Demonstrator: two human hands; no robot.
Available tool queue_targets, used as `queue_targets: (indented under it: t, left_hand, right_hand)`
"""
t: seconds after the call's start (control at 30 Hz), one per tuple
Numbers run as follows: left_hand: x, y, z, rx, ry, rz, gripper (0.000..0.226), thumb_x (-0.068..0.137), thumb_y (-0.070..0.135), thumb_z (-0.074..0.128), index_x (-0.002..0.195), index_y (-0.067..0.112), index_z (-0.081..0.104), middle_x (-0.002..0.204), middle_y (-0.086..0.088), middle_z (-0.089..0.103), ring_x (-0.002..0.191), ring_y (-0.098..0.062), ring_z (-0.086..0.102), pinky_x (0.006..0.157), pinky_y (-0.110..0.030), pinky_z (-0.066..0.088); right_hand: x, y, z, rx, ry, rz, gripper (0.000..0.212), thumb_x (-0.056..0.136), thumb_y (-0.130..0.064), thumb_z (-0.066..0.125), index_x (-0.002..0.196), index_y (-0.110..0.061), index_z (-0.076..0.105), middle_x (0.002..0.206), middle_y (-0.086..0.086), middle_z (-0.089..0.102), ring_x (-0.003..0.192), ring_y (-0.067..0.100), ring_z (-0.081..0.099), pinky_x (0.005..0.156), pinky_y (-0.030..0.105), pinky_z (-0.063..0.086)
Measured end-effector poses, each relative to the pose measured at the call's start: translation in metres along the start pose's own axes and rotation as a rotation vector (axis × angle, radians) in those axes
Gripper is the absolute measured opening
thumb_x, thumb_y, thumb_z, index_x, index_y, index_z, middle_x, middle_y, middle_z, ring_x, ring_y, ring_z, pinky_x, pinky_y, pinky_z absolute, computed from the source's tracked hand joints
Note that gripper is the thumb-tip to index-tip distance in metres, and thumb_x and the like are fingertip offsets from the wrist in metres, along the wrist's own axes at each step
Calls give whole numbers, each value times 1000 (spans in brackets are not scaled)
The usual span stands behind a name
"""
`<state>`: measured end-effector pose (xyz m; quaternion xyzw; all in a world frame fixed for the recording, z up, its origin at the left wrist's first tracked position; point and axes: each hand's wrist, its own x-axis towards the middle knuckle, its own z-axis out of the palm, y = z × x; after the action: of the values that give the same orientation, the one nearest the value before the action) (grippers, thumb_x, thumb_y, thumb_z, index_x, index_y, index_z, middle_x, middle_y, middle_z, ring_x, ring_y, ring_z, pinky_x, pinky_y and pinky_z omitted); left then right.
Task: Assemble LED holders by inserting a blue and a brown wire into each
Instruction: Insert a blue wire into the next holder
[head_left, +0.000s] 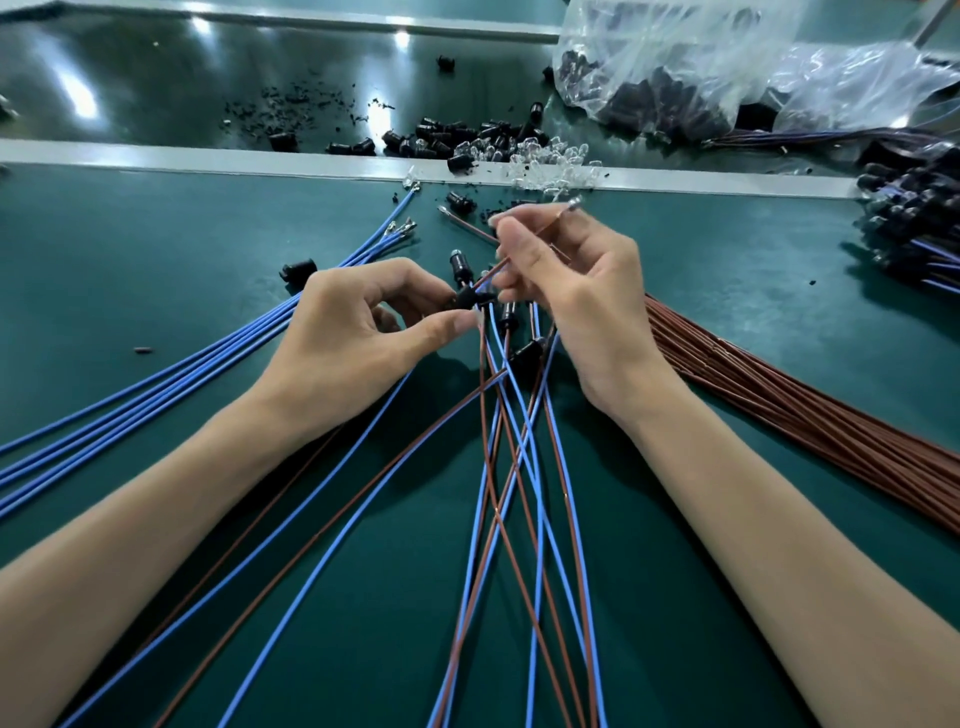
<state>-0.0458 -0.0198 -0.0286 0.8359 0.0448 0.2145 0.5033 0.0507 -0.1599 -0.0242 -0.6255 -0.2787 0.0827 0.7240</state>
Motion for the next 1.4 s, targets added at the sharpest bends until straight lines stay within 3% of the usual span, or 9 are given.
queue_targets:
  t: [0.1,0.23,0.47,0.7,0.83,0.93,1.03,1.2,1.4]
  left_hand:
    - [1,-1,0,9,11,3,19,70,43,71,78,25,68,67,16,66,61,-7,54,60,-40,44]
    - [0,-2,0,21,5,22,22,71,41,71,82,22,68,69,14,67,63,-1,56,59,-33,44]
    - [0,-2,0,40,32,22,21,72,42,70,82,23,68,65,14,63,62,-3,54,60,-35,44]
    - [0,-3,2,73,-13,59,19,73,39,69,85,25,67,74,10,68,65,-7,60,57,-23,44]
    - [1,-7,1,147,-51,102,18,82,28,71,98,29,65,78,3,68,68,-19,61,60,-21,46]
    - [2,-7,2,129,-55,105,12,83,27,71,92,32,64,79,-4,69,68,-27,61,59,-27,48]
    - [3,-9,2,76,-33,57,17,85,21,71,85,33,60,78,-8,68,67,-32,61,62,-31,51]
    - [3,-11,1,47,-34,45,12,85,21,70,86,28,61,75,-5,67,65,-32,63,62,-36,51]
    - [5,-11,-1,17,-31,30,15,86,21,69,88,32,59,74,9,67,65,-18,63,64,-26,51]
  right_hand:
    - [1,2,-1,-49,26,-16,14,87,-2,65,79,-13,62,58,-7,63,54,6,60,56,17,49]
    - [-3,3,3,-125,-133,13,15,83,-1,69,76,-13,65,56,-10,63,50,4,59,53,15,47]
    - [1,3,0,-50,56,24,15,87,-3,65,80,-15,62,64,-8,61,57,6,61,56,18,49]
    - [-5,0,5,-138,-88,17,17,79,5,71,74,-10,66,62,-6,63,56,0,60,55,11,47]
    - [-7,-3,4,-337,-91,-24,6,80,-8,75,77,-10,70,68,-2,65,60,10,62,59,21,51]
    - [1,-3,0,-557,-26,-149,10,85,-19,71,83,-9,72,70,-5,64,60,8,57,61,19,44]
    - [38,-6,-13,-800,106,-209,13,90,-16,64,95,-9,73,90,3,66,78,10,58,74,17,44]
    - [103,11,-36,-1159,-16,97,30,89,-15,61,118,-18,66,127,10,58,112,24,57,101,30,43]
    - [112,25,-32,-1144,105,202,16,85,-14,63,95,-24,70,113,7,67,106,24,61,91,32,50]
